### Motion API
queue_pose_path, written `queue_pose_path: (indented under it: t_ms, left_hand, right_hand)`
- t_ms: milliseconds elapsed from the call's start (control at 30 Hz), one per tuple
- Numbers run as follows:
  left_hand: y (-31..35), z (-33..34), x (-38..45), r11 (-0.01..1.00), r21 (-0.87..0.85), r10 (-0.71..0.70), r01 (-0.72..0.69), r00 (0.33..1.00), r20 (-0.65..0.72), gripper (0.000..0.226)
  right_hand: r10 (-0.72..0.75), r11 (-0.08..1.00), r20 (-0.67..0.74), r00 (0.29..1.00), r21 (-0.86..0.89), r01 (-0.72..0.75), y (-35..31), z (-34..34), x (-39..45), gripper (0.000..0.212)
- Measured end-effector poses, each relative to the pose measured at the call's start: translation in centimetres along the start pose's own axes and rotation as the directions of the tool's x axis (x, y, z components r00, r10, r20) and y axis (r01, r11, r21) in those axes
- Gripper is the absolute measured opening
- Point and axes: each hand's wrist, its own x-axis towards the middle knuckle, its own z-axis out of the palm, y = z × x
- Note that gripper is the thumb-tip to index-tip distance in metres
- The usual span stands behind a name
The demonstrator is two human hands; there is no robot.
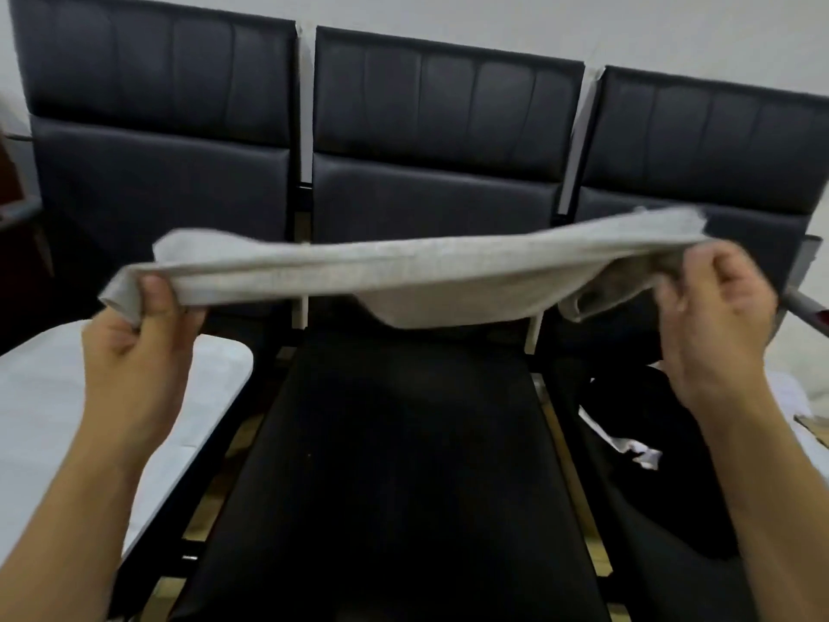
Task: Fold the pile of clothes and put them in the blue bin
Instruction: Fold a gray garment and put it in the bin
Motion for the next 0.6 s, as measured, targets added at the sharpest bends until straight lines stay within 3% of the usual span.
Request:
queue_pose_path:
  t_ms: [33, 100, 133, 167, 200, 267, 300, 333, 367, 400, 433, 500, 567, 600]
  left_hand:
    - [-1.1, -1.3, -0.6, 0.984, 0.17, -0.051, 0.047, 0.999, 0.019, 0.044]
    - [-3.8, -3.8, -1.5, 0.847, 0.528, -0.155, 0.069, 0.98, 0.121, 0.036]
    - [-4.8, -4.9, -2.1, 0.747, 0.663, -0.252, 0.053, 0.945, 0.208, 0.03]
    - [-5.4, -5.6, -2.7, 0.656, 0.754, -0.391, 0.039, 0.872, 0.295, 0.034]
    - [-5.8, -6.0, -3.4, 0.562, 0.827, -0.564, 0.025, 0.742, 0.361, 0.034]
    - [-5.6, -5.9, -5.0, 0.322, 0.944, -0.866, -0.072, 0.381, 0.325, 0.021]
    - [-5.6, -5.7, -5.6, 0.203, 0.969, -0.933, -0.137, 0.272, 0.234, 0.016]
    - [-5.7, -5.5, -5.9, 0.121, 0.977, -0.959, -0.177, 0.234, 0.161, 0.022]
    - [-6.2, -5.2, -5.8, 0.085, 0.979, -0.97, -0.184, 0.211, 0.124, 0.03]
    - [-6.9, -4.8, -5.6, 0.1, 0.979, -0.967, -0.175, 0.215, 0.137, 0.034]
    - [-7.6, -4.0, -5.4, 0.156, 0.977, -0.952, -0.146, 0.241, 0.188, 0.034]
    - [-8.4, -2.0, -5.5, 0.269, 0.959, -0.92, -0.088, 0.27, 0.283, 0.025]
    - [-10.1, 0.3, -5.9, 0.344, 0.932, -0.903, -0.115, 0.231, 0.361, 0.025]
    - [-11.5, 1.5, -6.2, 0.354, 0.92, -0.905, -0.169, 0.185, 0.382, 0.03]
  right_hand:
    - [0.047, 0.994, 0.052, 0.998, -0.104, -0.041, 0.2, -0.5, -1.3, 0.035]
    - [0.244, 0.918, 0.145, 0.959, -0.352, -0.181, 1.4, -1.9, -3.9, 0.03]
    - [0.381, 0.84, 0.197, 0.903, -0.483, -0.249, 2.3, -2.8, -5.2, 0.029]
    - [0.538, 0.728, 0.267, 0.8, -0.625, -0.282, 3.5, -4.1, -6.4, 0.028]
    - [0.698, 0.599, 0.321, 0.64, -0.752, -0.276, 4.7, -5.3, -7.4, 0.023]
    - [0.93, 0.349, 0.294, 0.22, -0.894, -0.28, 6.4, -7.4, -9.3, 0.012]
    - [0.973, 0.229, 0.229, 0.037, -0.924, -0.307, 6.9, -8.2, -10.1, 0.023]
    - [0.983, 0.12, 0.159, -0.09, -0.934, -0.337, 7.5, -9.0, -10.6, 0.033]
    - [0.983, 0.04, 0.098, -0.158, -0.942, -0.334, 7.9, -9.5, -11.0, 0.038]
    - [0.986, -0.002, 0.05, -0.161, -0.951, -0.31, 8.6, -10.0, -11.2, 0.039]
    - [0.994, -0.024, 0.007, -0.109, -0.96, -0.281, 9.7, -10.5, -11.2, 0.039]
    - [0.992, -0.046, -0.076, 0.097, -0.958, -0.283, 12.2, -11.0, -11.4, 0.043]
    - [0.958, -0.005, -0.118, 0.26, -0.918, -0.397, 15.0, -11.0, -11.6, 0.053]
    - [0.949, 0.028, -0.128, 0.287, -0.875, -0.483, 16.5, -10.8, -11.6, 0.058]
